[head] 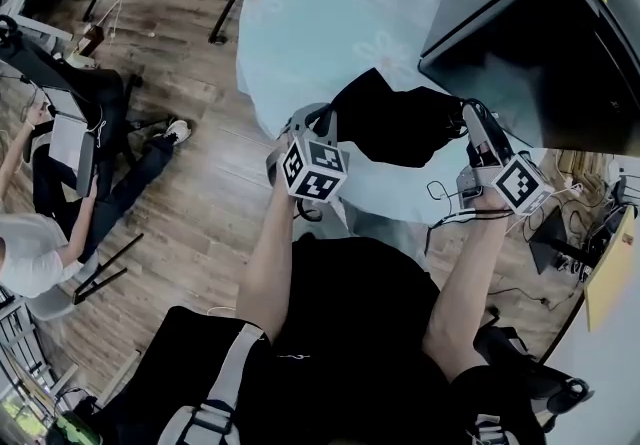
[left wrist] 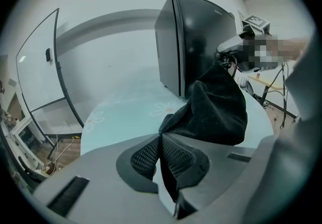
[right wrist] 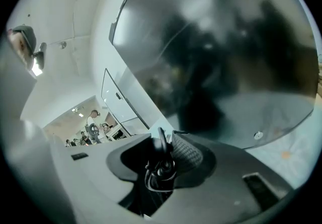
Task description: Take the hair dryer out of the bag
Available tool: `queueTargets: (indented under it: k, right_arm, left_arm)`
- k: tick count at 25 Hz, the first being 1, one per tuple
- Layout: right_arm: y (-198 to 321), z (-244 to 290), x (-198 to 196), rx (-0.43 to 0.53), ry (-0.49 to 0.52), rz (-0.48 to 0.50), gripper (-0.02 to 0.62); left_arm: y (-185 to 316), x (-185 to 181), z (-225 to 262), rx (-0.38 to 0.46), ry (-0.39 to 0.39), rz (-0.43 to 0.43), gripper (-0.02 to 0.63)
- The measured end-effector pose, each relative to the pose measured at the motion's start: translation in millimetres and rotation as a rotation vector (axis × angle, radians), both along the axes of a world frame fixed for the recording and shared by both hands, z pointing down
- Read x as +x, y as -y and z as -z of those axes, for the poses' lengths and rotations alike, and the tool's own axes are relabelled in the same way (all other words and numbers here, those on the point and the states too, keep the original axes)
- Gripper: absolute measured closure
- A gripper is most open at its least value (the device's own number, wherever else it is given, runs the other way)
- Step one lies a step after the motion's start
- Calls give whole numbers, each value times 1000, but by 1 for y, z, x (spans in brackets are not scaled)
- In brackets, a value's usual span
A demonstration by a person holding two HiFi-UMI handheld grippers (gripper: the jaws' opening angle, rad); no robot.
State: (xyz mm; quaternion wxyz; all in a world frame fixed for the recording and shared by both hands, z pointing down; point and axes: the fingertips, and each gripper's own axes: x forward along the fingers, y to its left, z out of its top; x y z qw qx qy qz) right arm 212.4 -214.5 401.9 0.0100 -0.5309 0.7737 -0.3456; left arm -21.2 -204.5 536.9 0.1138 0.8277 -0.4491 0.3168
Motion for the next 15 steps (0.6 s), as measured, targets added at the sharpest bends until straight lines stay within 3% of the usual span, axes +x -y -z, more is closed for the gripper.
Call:
queueTargets:
  k: [4, 7, 15]
  right_arm:
    - [-6, 13, 16, 29, 1, -50, 459]
    - [-10, 21, 31, 61, 66, -96, 459]
    - [-18, 5, 44, 52, 172, -123, 459]
  left_arm:
    - [2, -8, -11, -5, 30, 36, 583]
    - [7, -15, -14, 4, 52, 62, 583]
    - [22, -39, -4, 23, 29, 128, 583]
